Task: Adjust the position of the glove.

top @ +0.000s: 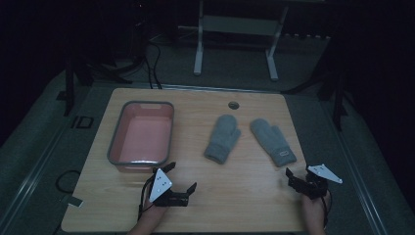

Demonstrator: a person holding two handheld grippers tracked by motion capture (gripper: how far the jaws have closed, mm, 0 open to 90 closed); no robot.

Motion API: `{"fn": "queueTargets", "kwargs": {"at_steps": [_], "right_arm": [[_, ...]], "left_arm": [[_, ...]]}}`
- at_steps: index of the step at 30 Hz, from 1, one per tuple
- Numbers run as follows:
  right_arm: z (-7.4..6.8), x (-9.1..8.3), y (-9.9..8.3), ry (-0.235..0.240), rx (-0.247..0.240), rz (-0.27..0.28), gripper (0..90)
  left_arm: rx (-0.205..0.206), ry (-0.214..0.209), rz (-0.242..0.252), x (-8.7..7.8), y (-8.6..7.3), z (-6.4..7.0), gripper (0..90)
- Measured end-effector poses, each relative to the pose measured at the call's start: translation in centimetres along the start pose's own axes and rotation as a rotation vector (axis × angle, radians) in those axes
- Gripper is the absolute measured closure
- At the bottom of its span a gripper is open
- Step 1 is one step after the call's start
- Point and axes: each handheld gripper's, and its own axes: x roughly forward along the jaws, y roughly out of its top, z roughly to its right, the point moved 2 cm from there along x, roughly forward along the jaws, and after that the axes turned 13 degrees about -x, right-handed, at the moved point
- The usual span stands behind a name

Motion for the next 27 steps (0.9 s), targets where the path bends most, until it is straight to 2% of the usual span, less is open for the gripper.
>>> {"fn": "queueTargets", "kwargs": {"at_steps": [2, 3, 5, 10, 11, 13, 14, 15, 17, 18, 20, 24, 25, 27], "right_arm": [[0.1, -0.1, 0.1, 0.001, -0.001, 0.004, 16.0], [0.3, -0.6, 0.7, -0.014, -0.013, 0.006, 16.0], [0.5, -0.9, 1.2, -0.012, -0.015, 0.013, 16.0], [0.8, -0.9, 2.3, 0.023, -0.017, 0.003, 15.9], [1.0, -1.0, 3.7, 0.059, -0.029, 0.018, 15.6], [1.1, -0.9, 4.0, 0.06, -0.034, 0.022, 15.6], [1.2, -0.7, 4.9, 0.093, -0.026, 0.029, 15.6], [1.2, -0.7, 4.9, 0.093, -0.026, 0.029, 15.6], [1.1, -0.2, 6.4, 0.118, -0.023, 0.021, 14.7], [1.1, -0.2, 6.4, 0.118, -0.023, 0.021, 14.7], [0.9, 0.2, 7.4, 0.148, -0.037, 0.023, 14.2], [0.2, 0.7, 9.6, 0.171, -0.078, 0.038, 14.7], [-0.3, 1.0, 10.7, 0.18, -0.115, 0.038, 14.8], [-0.6, 1.2, 11.2, 0.189, -0.129, 0.034, 14.9]], "left_arm": [[-0.001, -0.001, 0.0, 0.0, 0.0, 0.0, 0.3], [0.0, -0.001, 0.002, 0.0, 0.0, 0.0, 0.3], [0.003, -0.002, 0.0, 0.0, 0.0, 0.0, 0.3], [-0.01, -0.005, -0.001, 0.0, 0.0, -0.1, 0.3], [-0.016, -0.007, 0.0, 0.0, 0.0, -0.2, 0.2], [-0.016, -0.009, -0.002, 0.0, 0.0, -0.2, 0.3], [-0.016, -0.01, -0.002, 0.0, 0.0, -0.2, 0.3], [-0.015, -0.01, -0.002, 0.0, 0.0, -0.1, 0.3], [-0.013, -0.01, -0.003, 0.0, 0.0, -0.1, 0.3], [-0.013, -0.01, -0.002, 0.0, 0.0, -0.1, 0.3], [-0.014, -0.011, -0.003, 0.0, 0.0, -0.1, 0.3], [-0.011, -0.011, -0.004, 0.0, 0.0, -0.1, 0.3], [-0.011, -0.011, -0.003, 0.0, 0.0, -0.1, 0.3], [-0.013, -0.012, -0.003, 0.0, 0.0, -0.1, 0.3]]}}
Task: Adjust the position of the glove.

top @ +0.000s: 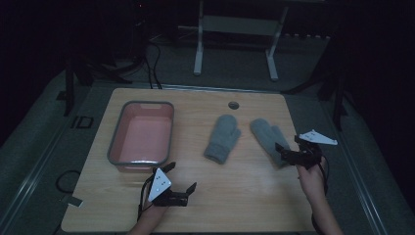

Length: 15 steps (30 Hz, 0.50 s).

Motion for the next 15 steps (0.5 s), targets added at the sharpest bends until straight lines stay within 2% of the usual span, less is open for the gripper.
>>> {"fn": "queueTargets", "kwargs": {"at_steps": [1, 3, 4, 6, 8, 9, 11, 12, 13, 15], "right_arm": [[-0.3, 0.6, 1.1, 0.016, -0.027, 0.005, 14.8], [-0.5, 0.9, 1.7, 0.029, -0.031, 0.01, 14.7], [-0.8, 1.8, 2.8, 0.077, -0.031, 0.015, 14.7], [-0.9, 2.2, 3.1, 0.089, -0.034, 0.019, 14.6], [-1.4, 3.2, 4.0, 0.124, -0.052, 0.02, 14.2], [-2.0, 4.5, 4.8, 0.159, -0.079, 0.01, 14.2], [-2.6, 5.6, 5.3, 0.168, -0.082, 0.001, 14.2], [-2.6, 5.6, 5.3, 0.168, -0.082, 0.001, 14.2], [-3.3, 6.8, 6.0, 0.204, -0.089, 0.002, 13.7], [-3.9, 7.7, 6.4, 0.244, -0.097, 0.009, 13.6]], "left_arm": [[0.0, 0.0, 0.0, 0.0, 0.0, 0.0, 0.3], [-0.001, -0.001, 0.001, 0.0, 0.0, 0.0, 0.3], [-0.004, -0.003, 0.0, 0.0, 0.0, 0.0, 0.3], [-0.004, -0.004, -0.001, 0.0, 0.0, 0.0, 0.3], [-0.005, -0.007, -0.001, 0.0, 0.0, 0.0, 0.3], [-0.006, -0.008, -0.001, 0.0, 0.0, 0.0, 0.3], [-0.009, -0.011, -0.002, 0.0, 0.0, 0.0, 0.3], [-0.009, -0.012, -0.002, 0.0, 0.0, 0.0, 0.3], [-0.009, -0.012, -0.002, 0.0, 0.0, 0.0, 0.3], [-0.008, -0.012, -0.002, 0.0, 0.0, 0.0, 0.3]]}}
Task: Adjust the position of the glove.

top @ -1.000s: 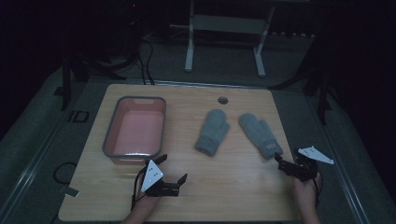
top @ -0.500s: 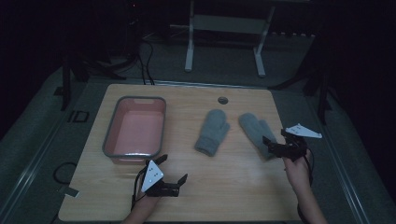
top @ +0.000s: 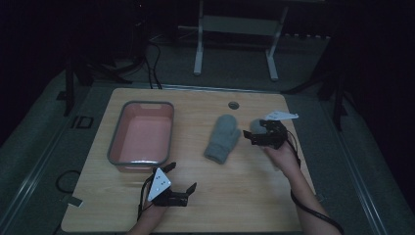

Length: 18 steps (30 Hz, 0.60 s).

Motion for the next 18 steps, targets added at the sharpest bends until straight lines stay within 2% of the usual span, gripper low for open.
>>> {"fn": "queueTargets", "kwargs": {"at_steps": [2, 7, 13, 14, 16, 18], "right_arm": [[-0.2, 0.6, 0.2, 0.005, -0.007, 0.0, 13.6], [-0.8, 3.4, 1.2, 0.056, -0.036, -0.025, 19.2], [-1.4, 7.1, 2.2, 0.076, -0.079, -0.082, 21.5], [-1.7, 8.4, 2.3, 0.081, -0.093, -0.106, 21.7], [-1.8, 8.8, 2.3, 0.093, -0.1, -0.112, 21.9], [-2.1, 9.9, 2.2, 0.091, -0.113, -0.145, 22.4]], "left_arm": [[0.0, -0.002, 0.0, 0.0, 0.0, 0.0, 0.3], [-0.005, -0.002, -0.001, 0.0, 0.0, 0.0, 0.3], [-0.007, -0.006, -0.001, 0.0, 0.0, 0.0, 0.3], [-0.006, -0.005, -0.001, 0.0, 0.0, 0.0, 0.3], [-0.003, -0.006, -0.002, 0.0, 0.0, 0.0, 0.3], [-0.003, -0.006, -0.002, 0.0, 0.0, 0.0, 0.3]]}}
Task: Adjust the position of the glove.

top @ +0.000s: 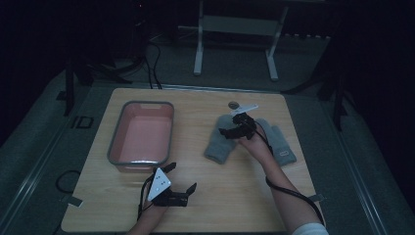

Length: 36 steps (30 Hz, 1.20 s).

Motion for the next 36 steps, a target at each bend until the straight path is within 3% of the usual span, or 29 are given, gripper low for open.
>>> {"fn": "queueTargets", "kwargs": {"at_steps": [1, 5, 7, 12, 16, 20, 25, 29, 30, 31, 33, 34, 36], "right_arm": [[0.0, 0.5, 0.0, 0.02, 0.004, -0.005, 23.6], [0.0, 2.3, -0.3, 0.021, -0.003, -0.032, 25.0], [0.1, 3.0, -0.6, 0.0, -0.019, -0.058, 25.1], [-0.2, 4.3, -1.6, 0.019, -0.062, -0.12, 35.7], [-0.5, 4.3, -2.0, 0.045, -0.069, -0.093, 66.4], [-0.7, 4.1, -1.9, 0.046, -0.078, -0.087, 75.0], [-1.1, 3.0, -1.4, 0.1, -0.099, -0.069, 79.0], [-1.9, 0.9, -1.1, 0.167, -0.161, -0.015, 78.9], [-2.4, -0.3, -0.9, 0.217, -0.186, 0.015, 78.9], [-2.8, -0.9, -0.9, 0.232, -0.203, 0.03, 78.9], [-3.1, -1.5, -0.9, 0.254, -0.217, 0.038, 78.9], [-3.8, -2.4, -0.8, 0.282, -0.26, 0.044, 78.9], [-4.2, -2.8, -0.8, 0.291, -0.282, 0.047, 78.8]], "left_arm": [[-0.002, 0.0, 0.0, 0.0, 0.0, 0.0, 0.3], [-0.01, 0.0, 0.001, 0.0, 0.0, -0.1, 0.3], [-0.015, 0.0, 0.001, 0.0, 0.0, -0.1, 0.3], [-0.016, 0.0, 0.001, 0.0, 0.0, -0.1, 0.3], [-0.012, 0.001, 0.0, 0.0, 0.0, -0.1, 0.3], [-0.011, 0.002, 0.001, 0.0, 0.0, -0.1, 0.3], [-0.008, 0.001, 0.002, 0.0, 0.0, -0.1, 0.3], [-0.01, 0.001, 0.002, 0.0, 0.0, -0.1, 0.3], [-0.01, 0.001, 0.002, 0.0, 0.0, -0.1, 0.3], [-0.01, 0.002, 0.002, 0.0, 0.0, -0.1, 0.3], [-0.009, 0.003, 0.002, 0.0, 0.0, -0.1, 0.3], [-0.01, 0.003, 0.002, 0.0, 0.0, -0.1, 0.3], [-0.01, 0.004, 0.002, 0.0, 0.0, -0.1, 0.3]]}}
